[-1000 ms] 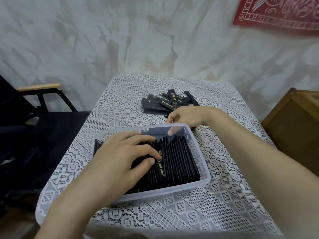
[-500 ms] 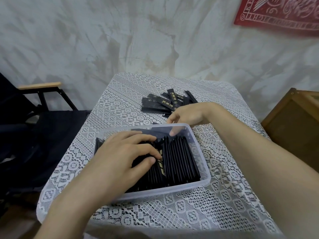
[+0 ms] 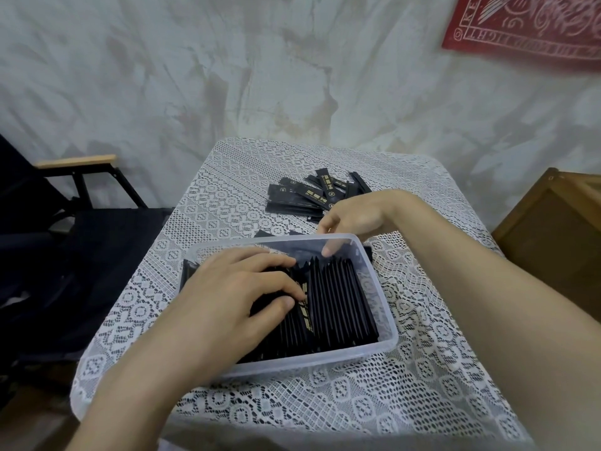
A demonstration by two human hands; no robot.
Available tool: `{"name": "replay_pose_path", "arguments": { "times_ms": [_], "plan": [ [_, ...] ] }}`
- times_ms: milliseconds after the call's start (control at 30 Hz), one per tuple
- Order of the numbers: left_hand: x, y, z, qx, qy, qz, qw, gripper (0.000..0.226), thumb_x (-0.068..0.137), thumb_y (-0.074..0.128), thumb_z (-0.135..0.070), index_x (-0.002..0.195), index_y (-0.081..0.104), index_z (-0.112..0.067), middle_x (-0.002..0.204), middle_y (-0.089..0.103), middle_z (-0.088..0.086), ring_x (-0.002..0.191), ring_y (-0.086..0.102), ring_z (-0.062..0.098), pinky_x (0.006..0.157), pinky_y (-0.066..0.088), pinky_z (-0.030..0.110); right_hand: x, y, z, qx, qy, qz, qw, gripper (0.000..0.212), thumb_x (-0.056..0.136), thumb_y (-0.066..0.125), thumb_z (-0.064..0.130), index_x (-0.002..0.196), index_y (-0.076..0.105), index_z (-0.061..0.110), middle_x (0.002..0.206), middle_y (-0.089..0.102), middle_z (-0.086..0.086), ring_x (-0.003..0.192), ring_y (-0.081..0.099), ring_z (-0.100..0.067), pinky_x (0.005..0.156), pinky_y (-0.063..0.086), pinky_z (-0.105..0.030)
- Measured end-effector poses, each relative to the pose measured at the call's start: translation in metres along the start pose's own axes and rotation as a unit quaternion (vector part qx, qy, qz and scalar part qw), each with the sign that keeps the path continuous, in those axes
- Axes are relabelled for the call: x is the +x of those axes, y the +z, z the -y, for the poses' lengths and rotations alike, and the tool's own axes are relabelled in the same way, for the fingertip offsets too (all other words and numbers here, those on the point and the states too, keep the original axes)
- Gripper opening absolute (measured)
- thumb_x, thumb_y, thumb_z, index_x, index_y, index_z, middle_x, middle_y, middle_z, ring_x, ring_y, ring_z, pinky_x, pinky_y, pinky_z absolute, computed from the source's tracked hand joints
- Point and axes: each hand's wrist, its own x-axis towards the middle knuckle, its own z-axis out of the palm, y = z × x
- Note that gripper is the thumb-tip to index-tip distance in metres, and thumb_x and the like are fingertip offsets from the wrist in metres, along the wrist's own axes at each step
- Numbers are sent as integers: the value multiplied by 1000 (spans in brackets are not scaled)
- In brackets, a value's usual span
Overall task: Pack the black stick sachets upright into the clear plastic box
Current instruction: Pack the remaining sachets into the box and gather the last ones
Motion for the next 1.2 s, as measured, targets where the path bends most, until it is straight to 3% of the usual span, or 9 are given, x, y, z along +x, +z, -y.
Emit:
{"name": "replay_pose_path", "arguments": {
  "times_ms": [133, 267, 500, 633, 800, 933, 1067, 1133, 1200],
  "plan": [
    [0, 0, 0, 0, 2, 2, 1000, 38, 90, 30, -64, 112, 61, -58, 137, 40, -44, 134, 23, -15, 108, 18, 21, -3, -1, -4, 85, -51, -34, 995, 17, 90, 76, 15, 103, 69, 7, 93, 66, -5, 87, 60, -19, 82, 43, -32],
    [0, 1, 0, 2, 2, 2, 1000, 36, 91, 32, -64, 112, 60, -58, 138, 40, -43, 134, 22, -15, 108, 19, 22, 1, 2, 8, 133, -69, -110, 983, 26, 91, 75, 15, 116, 68, 13, 108, 70, 1, 98, 62, -10, 85, 43, -25],
    [0, 2, 1, -3, 7, -9, 1000, 36, 92, 34, -62, 111, 63, -55, 136, 45, -41, 133, 25, -14, 106, 21, 23, 21, 12, 33, -36, -59, -86, 994, 41, 85, 82, 26, 121, 67, 14, 114, 72, -10, 85, 63, -19, 83, 54, -38],
    [0, 1, 1, -2, 8, -6, 1000, 35, 92, 34, -61, 111, 63, -56, 137, 43, -41, 133, 23, -15, 105, 18, 20, 24, 12, 45, -132, -24, -82, 988, 55, 78, 85, 44, 122, 66, 17, 114, 70, -3, 96, 59, -20, 94, 51, -37],
    [-1, 1, 0, -3, 8, -3, 1000, 36, 91, 33, -61, 112, 62, -56, 138, 42, -41, 133, 23, -13, 106, 16, 16, 34, 12, 46, -164, -11, -66, 984, 45, 76, 85, 49, 76, 51, 18, 75, 48, -1, 74, 40, -24, 69, 34, -35],
    [-1, 0, 0, -6, 1, 1, 1000, 34, 92, 34, -61, 112, 62, -56, 138, 42, -41, 134, 23, -12, 105, 16, 17, 33, 13, 48, -192, -12, -76, 978, 31, 78, 84, 45, 87, 61, 25, 82, 58, 14, 85, 59, -17, 80, 52, -34],
    [0, 1, 0, -2, 1, 0, 1000, 36, 91, 32, -62, 113, 61, -57, 138, 42, -42, 135, 23, -11, 106, 18, 21, 27, 12, 47, -180, -34, -98, 978, 42, 84, 81, 38, 72, 41, 32, 75, 41, 16, 67, 41, -5, 60, 32, -24],
    [0, 1, 0, -2, 0, 0, 1000, 38, 91, 31, -63, 113, 61, -58, 138, 41, -42, 135, 23, -11, 107, 18, 22, 26, 12, 44, -181, -39, -105, 977, 27, 84, 81, 40, 85, 57, 27, 88, 55, 11, 83, 51, -12, 72, 42, -26],
    [0, 1, 1, -3, 2, -4, 1000, 38, 91, 31, -63, 112, 62, -56, 138, 43, -41, 135, 27, -10, 107, 21, 24, 21, 15, 44, -181, -42, -95, 978, 40, 82, 81, 43, 106, 68, 13, 103, 68, -2, 95, 57, -19, 86, 46, -35]
  ]
}}
